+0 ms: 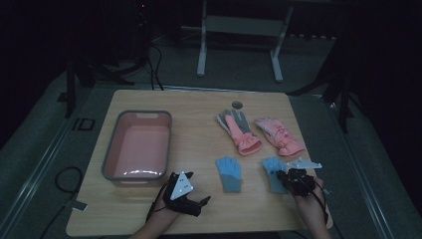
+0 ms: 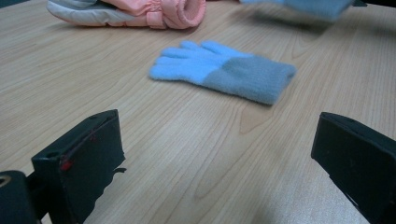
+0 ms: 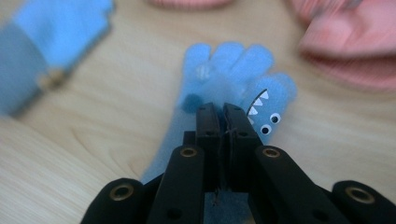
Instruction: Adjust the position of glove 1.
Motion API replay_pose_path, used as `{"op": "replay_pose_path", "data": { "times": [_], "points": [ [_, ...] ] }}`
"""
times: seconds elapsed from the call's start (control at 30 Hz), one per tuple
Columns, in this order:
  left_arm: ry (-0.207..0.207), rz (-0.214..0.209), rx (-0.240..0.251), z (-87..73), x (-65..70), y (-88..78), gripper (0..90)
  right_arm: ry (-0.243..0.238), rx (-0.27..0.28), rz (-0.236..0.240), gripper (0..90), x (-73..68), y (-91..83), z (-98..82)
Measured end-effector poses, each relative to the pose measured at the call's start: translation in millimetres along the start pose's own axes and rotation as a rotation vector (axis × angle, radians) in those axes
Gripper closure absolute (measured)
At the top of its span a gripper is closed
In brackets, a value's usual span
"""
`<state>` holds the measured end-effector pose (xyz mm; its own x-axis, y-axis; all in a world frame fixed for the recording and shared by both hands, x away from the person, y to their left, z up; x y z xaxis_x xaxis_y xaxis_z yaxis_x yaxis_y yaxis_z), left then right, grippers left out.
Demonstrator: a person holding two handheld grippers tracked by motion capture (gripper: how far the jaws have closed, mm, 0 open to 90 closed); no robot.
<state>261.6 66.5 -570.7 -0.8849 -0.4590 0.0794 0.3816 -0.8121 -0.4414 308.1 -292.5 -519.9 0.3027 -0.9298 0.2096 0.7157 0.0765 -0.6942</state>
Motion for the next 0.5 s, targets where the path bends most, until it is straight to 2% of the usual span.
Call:
{"op": "replay_pose_path", "data": {
  "times": [0.07,0.13,0.27,0.33,0.5],
  "points": [
    [0.002,0.0,-0.002,0.0,0.0,-0.1,2.4,0.0,0.0,0.0,86.2,0.0,0.0,0.0],
    [0.006,0.001,-0.003,0.0,0.1,-0.1,2.4,0.024,0.026,-0.007,86.3,-7.0,-13.4,17.7],
    [0.009,0.0,-0.005,0.0,0.0,-0.2,2.4,0.043,0.055,-0.003,86.2,-18.1,-25.3,38.4],
    [0.009,-0.001,-0.003,0.0,0.5,0.0,2.4,0.044,0.067,-0.01,86.2,-26.3,-28.5,49.1],
    [0.012,-0.001,-0.005,0.0,0.4,-0.2,2.4,0.047,0.084,0.004,86.3,-38.8,-29.6,59.5]
  ]
}}
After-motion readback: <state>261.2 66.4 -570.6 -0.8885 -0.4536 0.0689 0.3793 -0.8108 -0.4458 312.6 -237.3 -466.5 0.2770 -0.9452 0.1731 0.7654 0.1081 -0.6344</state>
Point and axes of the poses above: each handheld gripper's, and its own axes: y roughly forward along the jaws, z roughly out of its top, x roughly to its right, the point moved 2 cm from there along y, roughly forward along the jaws, and after that the axes turned 13 degrees about -z, right-handed, at the moved point
